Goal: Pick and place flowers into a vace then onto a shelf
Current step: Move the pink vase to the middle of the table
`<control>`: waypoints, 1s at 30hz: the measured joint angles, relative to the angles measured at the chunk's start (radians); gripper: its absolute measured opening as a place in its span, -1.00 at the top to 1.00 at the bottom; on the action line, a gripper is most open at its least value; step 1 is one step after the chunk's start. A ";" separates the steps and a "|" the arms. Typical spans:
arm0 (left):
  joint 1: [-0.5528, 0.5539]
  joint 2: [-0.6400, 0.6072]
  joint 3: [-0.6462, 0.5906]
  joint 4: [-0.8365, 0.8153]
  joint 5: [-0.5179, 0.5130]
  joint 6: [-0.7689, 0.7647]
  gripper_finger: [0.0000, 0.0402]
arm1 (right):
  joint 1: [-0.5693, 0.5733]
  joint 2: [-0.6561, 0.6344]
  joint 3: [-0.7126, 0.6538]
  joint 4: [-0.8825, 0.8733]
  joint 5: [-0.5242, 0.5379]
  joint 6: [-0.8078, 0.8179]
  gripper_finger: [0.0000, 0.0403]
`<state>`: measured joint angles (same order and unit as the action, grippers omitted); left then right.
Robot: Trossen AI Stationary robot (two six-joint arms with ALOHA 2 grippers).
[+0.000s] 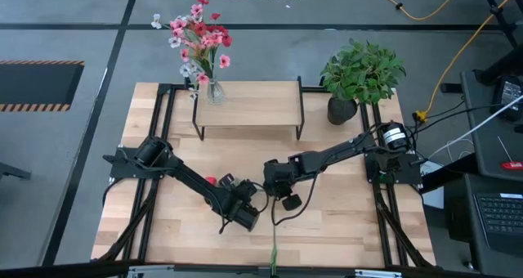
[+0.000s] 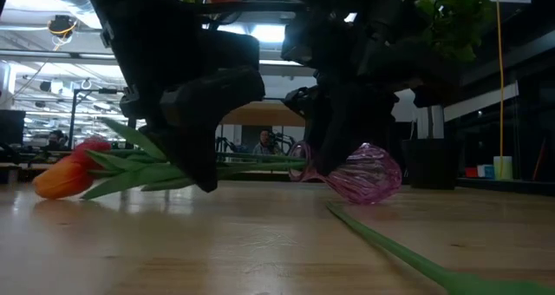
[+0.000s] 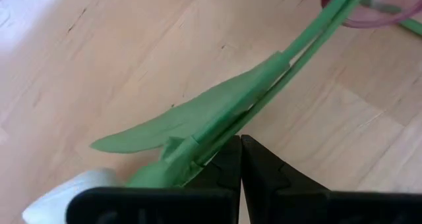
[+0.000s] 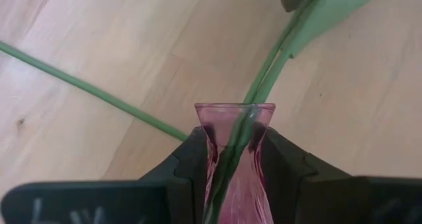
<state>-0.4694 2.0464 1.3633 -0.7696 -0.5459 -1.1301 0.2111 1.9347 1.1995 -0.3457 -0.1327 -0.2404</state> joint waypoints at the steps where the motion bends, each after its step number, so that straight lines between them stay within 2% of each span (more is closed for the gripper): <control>1: 0.000 0.000 0.000 0.000 -0.002 0.001 0.99 | 0.002 0.000 0.000 0.001 -0.001 0.000 0.48; 16: 0.000 0.000 0.028 0.047 -0.075 0.142 0.99 | 0.006 0.001 -0.001 0.077 0.000 0.026 0.48; 21: -0.001 0.000 0.079 0.014 -0.102 0.214 0.99 | 0.005 0.001 -0.001 0.078 0.001 0.027 0.48; 30: -0.001 0.000 0.143 -0.079 -0.157 0.240 0.99 | 0.004 -0.059 -0.008 0.080 0.013 0.020 0.49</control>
<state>-0.4702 2.0464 1.5063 -0.8484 -0.7032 -0.8905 0.2150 1.8759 1.1919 -0.2656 -0.1195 -0.2202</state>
